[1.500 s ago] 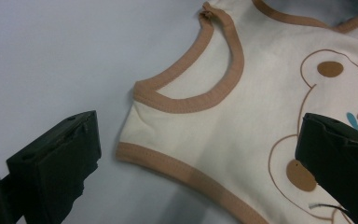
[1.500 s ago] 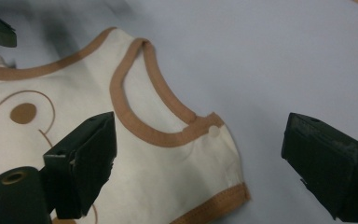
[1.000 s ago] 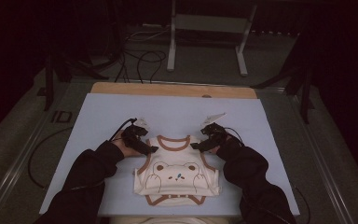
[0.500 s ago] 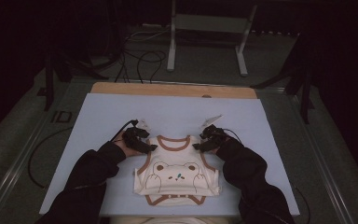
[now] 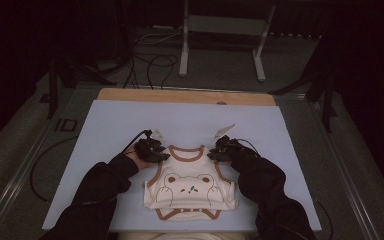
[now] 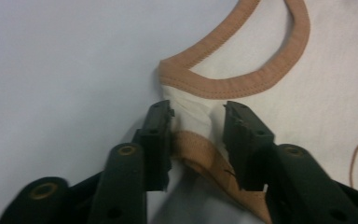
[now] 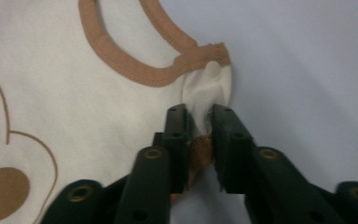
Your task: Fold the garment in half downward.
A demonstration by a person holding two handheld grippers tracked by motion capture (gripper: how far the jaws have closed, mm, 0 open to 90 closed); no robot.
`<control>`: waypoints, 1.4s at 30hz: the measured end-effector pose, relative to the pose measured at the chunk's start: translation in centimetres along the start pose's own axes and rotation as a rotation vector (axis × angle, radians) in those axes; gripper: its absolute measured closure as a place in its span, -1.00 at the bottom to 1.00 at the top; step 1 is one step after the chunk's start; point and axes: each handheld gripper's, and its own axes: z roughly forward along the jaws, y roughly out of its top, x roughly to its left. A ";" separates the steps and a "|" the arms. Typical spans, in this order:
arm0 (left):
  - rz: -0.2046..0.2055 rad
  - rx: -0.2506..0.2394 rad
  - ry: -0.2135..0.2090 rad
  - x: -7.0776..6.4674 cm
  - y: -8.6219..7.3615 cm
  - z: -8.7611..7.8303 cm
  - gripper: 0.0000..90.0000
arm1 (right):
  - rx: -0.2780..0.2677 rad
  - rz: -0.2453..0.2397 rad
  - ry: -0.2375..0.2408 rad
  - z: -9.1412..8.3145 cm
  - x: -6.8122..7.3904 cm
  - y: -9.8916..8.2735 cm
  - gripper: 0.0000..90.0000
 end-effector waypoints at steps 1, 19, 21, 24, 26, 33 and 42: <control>0.000 0.000 0.000 0.0 0.0 0.0 0.47 | 0.000 0.000 0.000 0.0 0.0 0.0 0.74; -0.024 -0.046 -0.034 0.2 0.7 -1.0 0.93 | -0.037 0.019 -0.023 -0.7 0.2 0.5 0.84; -0.010 -0.066 -0.027 0.4 0.9 -1.5 0.93 | -0.055 0.016 -0.030 -1.2 0.0 0.7 0.84; 0.013 -0.120 -0.015 0.3 1.3 -2.5 0.92 | -0.081 0.016 -0.039 -2.2 -0.1 1.2 0.84; 0.013 -0.141 -0.014 0.4 1.6 -3.0 0.92 | -0.092 0.011 -0.046 -2.6 -0.2 1.4 0.84; 0.030 -0.181 -0.011 0.3 2.4 -4.1 0.93 | -0.111 0.011 -0.052 -3.7 -0.3 1.8 0.84; 0.051 -0.229 0.004 0.3 3.5 -6.0 0.93 | -0.153 0.020 -0.078 -5.7 -0.6 2.6 0.84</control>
